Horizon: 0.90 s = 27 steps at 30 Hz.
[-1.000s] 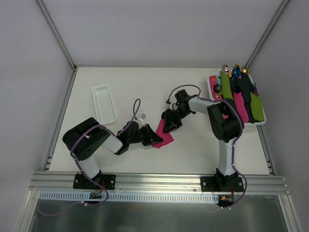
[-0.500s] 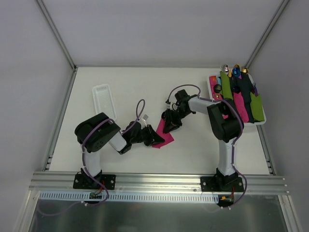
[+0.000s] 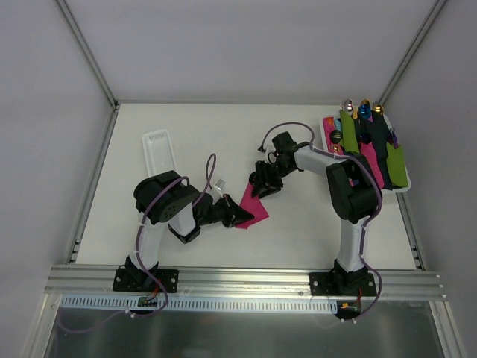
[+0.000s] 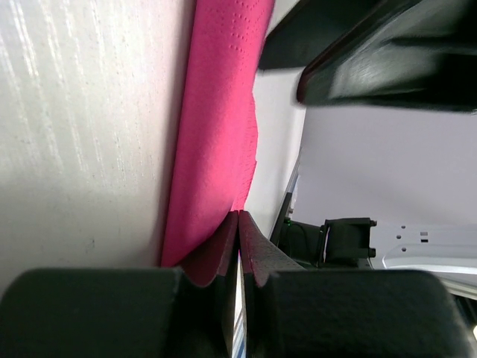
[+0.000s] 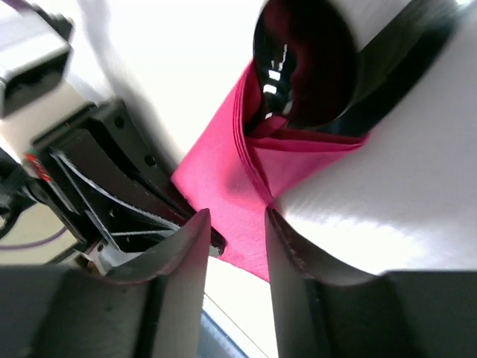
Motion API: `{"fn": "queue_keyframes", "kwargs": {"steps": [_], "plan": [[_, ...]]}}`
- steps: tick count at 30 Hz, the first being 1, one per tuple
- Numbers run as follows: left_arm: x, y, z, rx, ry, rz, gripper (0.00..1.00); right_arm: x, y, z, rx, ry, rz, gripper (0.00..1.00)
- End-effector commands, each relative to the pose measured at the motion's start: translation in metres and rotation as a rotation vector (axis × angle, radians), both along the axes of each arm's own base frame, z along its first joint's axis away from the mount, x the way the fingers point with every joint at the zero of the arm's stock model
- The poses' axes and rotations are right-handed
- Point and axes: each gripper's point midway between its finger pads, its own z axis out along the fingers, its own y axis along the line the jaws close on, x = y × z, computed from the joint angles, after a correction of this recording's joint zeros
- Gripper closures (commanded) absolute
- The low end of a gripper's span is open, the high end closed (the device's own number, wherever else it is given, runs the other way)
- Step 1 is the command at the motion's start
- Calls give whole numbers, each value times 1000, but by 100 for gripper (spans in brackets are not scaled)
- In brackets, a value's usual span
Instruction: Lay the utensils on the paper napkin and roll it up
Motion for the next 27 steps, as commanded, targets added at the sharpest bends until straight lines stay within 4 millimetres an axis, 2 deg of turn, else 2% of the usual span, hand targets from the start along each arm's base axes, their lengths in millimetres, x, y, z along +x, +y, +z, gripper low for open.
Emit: {"fn": "queue_keyframes", "kwargs": {"steps": [1, 6, 13, 21, 27], "plan": [[-14, 22, -38, 86, 82, 49, 98, 41, 1, 36, -17, -177, -60, 55], [-12, 21, -36, 100, 68, 39, 98, 46, -6, 24, -124, -171, -62, 53], [-14, 22, -38, 112, 73, 36, 98, 33, -6, -2, -208, -115, -35, 52], [-14, 23, -38, 118, 74, 41, 98, 19, -3, -16, -245, -91, -1, 53], [-14, 24, -38, 129, 72, 40, 98, 17, -8, -30, -306, -80, 0, 58]]}}
